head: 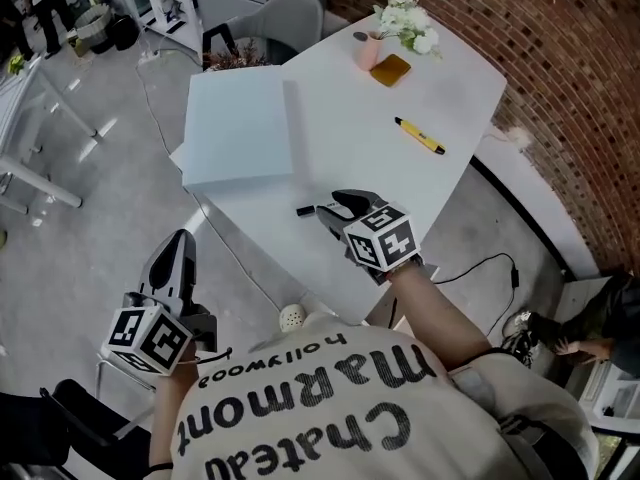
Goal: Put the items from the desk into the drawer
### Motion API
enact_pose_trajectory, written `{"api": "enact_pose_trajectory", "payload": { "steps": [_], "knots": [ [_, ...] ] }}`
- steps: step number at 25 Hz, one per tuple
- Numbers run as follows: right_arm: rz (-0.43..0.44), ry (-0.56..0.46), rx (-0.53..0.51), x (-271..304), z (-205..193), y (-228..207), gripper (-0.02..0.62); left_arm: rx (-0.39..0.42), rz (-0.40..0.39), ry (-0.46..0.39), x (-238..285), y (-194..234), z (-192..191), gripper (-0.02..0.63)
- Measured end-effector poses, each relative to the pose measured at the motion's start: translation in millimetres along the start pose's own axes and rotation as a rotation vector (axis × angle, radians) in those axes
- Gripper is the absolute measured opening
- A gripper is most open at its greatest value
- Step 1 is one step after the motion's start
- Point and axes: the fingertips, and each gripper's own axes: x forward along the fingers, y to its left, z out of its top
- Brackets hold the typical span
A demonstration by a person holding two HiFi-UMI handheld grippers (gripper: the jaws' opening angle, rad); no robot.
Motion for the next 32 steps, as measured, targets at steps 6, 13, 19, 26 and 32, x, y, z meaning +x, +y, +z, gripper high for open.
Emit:
{"api": "enact_pose_trajectory", "payload": {
  "steps": [6,13,19,26,32],
  "knots": [
    [0.042,0.096,-0.071,35,-15,4,0.193,-0.029,0.057,0.006,-7,21,-7,0.002],
    [0.068,0.198,-0.169,63,-31,14,0.204,-0.045,0.104,0.000,-16,41,-7,0.002],
    [0.047,0.314,-0.295,79,-46,13,0.202,-0.057,0.123,-0.010,-19,53,-5,0.002],
    [0.082,0.389,-0.305,86,-49,12,0.197,-0.071,0.137,-0.018,-19,62,-2,0.002],
    [0.080,0.396,-0.268,85,-51,14,0.178,-0.068,0.114,-0.010,-11,54,-5,0.002]
  ]
}}
